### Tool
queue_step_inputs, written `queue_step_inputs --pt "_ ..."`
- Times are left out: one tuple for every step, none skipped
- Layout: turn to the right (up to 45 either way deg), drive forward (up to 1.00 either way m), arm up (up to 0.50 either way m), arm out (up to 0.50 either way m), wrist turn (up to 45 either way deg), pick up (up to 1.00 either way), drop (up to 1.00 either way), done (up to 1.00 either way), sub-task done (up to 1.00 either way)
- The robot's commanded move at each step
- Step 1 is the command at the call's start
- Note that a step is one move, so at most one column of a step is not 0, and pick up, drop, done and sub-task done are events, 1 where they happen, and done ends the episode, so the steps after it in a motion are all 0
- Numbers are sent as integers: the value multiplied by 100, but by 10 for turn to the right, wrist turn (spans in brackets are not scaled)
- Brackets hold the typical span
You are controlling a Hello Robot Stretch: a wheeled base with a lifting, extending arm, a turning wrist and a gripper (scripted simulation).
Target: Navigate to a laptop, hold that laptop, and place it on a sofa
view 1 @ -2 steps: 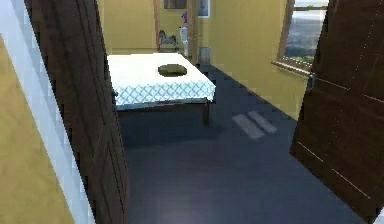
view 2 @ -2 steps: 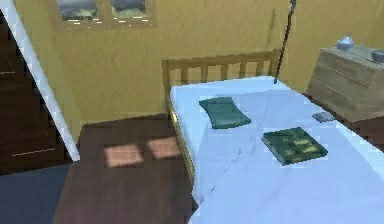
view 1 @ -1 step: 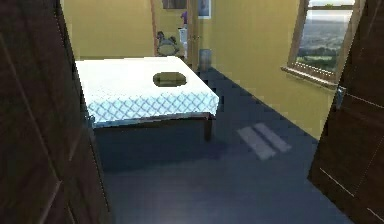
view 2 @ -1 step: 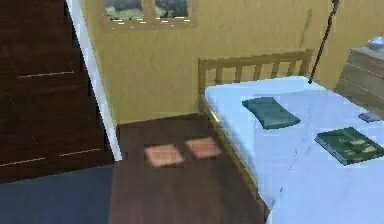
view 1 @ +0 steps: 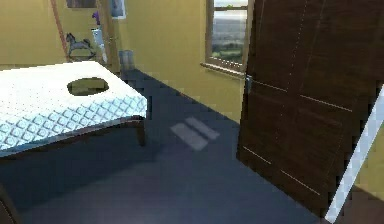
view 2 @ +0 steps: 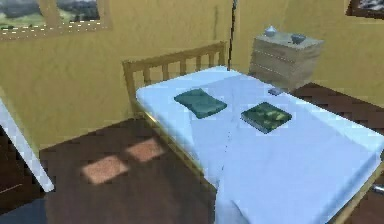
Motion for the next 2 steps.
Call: queue_step_inputs --pt "0 100 0 0 0 0 0 0 0" --pt "0 100 0 0 0 0 0 0 0"
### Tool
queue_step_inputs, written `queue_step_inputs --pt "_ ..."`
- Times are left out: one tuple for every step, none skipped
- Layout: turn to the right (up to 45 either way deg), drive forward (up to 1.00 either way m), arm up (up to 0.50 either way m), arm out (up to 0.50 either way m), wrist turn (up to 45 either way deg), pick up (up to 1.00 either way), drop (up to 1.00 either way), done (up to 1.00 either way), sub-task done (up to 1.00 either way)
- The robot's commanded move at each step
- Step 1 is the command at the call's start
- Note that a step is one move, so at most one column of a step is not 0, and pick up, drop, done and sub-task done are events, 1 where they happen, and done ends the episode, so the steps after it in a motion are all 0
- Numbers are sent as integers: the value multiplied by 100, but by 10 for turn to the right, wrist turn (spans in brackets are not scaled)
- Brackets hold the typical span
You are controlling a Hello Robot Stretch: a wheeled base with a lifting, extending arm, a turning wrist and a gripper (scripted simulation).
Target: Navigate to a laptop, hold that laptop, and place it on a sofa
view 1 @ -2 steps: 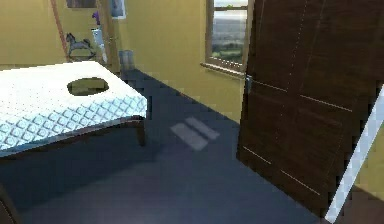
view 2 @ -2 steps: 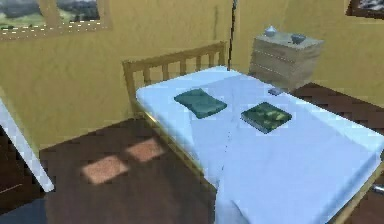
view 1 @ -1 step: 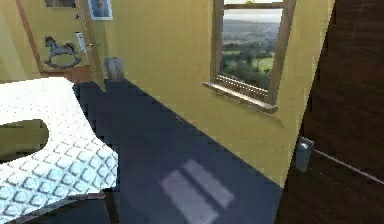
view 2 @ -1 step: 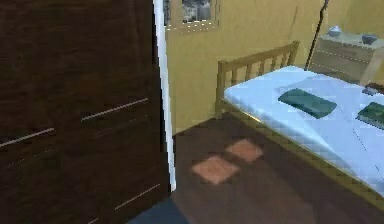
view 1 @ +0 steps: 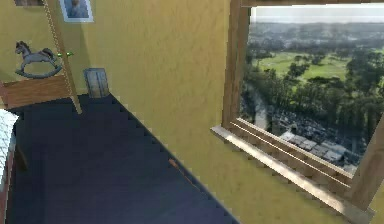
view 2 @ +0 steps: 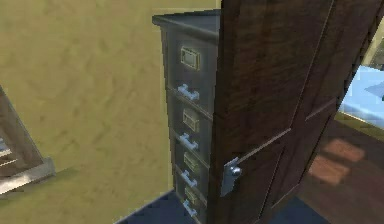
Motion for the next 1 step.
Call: queue_step_inputs --pt "30 0 0 0 0 0 0 0 0"
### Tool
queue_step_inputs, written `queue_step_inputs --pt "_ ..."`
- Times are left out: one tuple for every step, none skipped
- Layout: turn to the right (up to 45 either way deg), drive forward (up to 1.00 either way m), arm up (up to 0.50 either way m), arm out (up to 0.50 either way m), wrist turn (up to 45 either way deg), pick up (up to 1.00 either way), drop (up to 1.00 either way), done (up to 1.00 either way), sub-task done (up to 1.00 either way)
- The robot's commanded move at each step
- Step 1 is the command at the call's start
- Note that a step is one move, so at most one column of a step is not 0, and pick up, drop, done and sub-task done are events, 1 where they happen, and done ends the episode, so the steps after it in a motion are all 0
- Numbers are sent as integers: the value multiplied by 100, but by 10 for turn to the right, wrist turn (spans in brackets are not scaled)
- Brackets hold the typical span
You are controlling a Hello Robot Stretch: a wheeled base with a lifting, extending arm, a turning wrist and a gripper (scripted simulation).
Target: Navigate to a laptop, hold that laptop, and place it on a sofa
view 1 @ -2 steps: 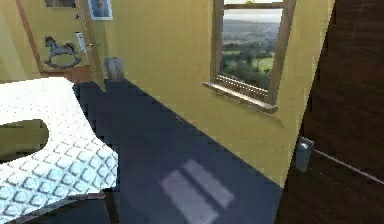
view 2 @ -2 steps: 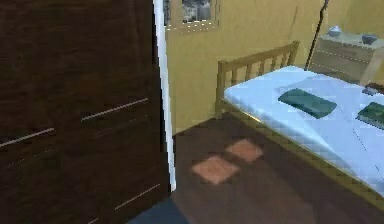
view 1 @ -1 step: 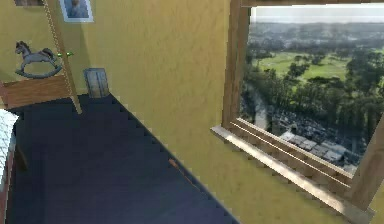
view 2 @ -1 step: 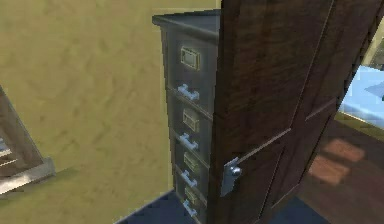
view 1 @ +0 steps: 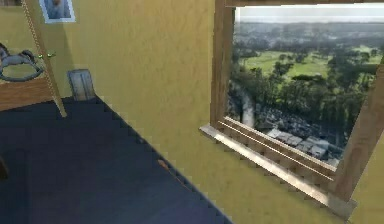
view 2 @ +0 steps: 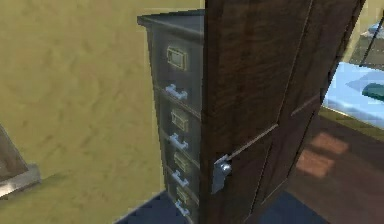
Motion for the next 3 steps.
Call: queue_step_inputs --pt "0 35 0 0 0 0 0 0 0" --pt "-420 0 0 0 0 0 0 0 0" --pt "0 100 0 0 0 0 0 0 0"
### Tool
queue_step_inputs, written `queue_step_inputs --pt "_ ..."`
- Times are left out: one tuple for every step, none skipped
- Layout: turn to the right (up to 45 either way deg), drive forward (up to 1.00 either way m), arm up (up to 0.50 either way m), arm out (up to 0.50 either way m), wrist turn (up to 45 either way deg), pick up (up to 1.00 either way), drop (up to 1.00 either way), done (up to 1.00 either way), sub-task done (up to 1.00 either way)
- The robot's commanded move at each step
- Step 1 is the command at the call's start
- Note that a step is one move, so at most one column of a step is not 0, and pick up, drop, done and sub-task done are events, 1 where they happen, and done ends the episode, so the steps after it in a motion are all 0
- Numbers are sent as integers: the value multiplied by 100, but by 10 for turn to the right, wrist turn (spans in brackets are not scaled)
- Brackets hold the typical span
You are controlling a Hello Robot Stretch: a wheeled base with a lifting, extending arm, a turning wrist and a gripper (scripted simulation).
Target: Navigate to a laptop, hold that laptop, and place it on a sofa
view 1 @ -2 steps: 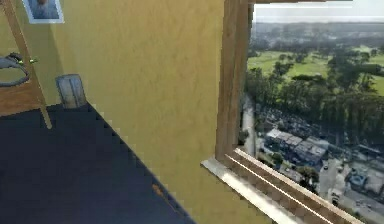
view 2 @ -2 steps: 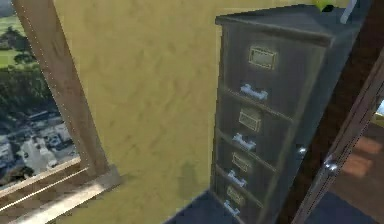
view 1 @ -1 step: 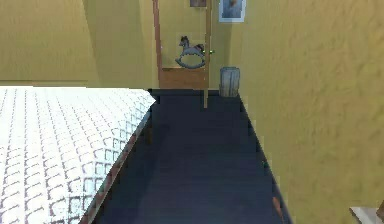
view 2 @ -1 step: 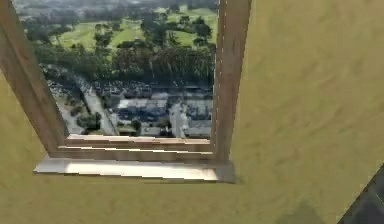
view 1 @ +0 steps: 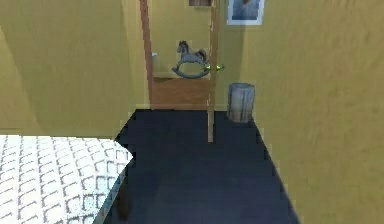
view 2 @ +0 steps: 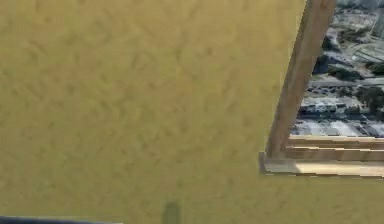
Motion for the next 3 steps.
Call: queue_step_inputs --pt "0 100 0 0 0 0 0 0 0" --pt "-60 0 0 0 0 0 0 0 0" --pt "0 35 0 0 0 0 0 0 0"
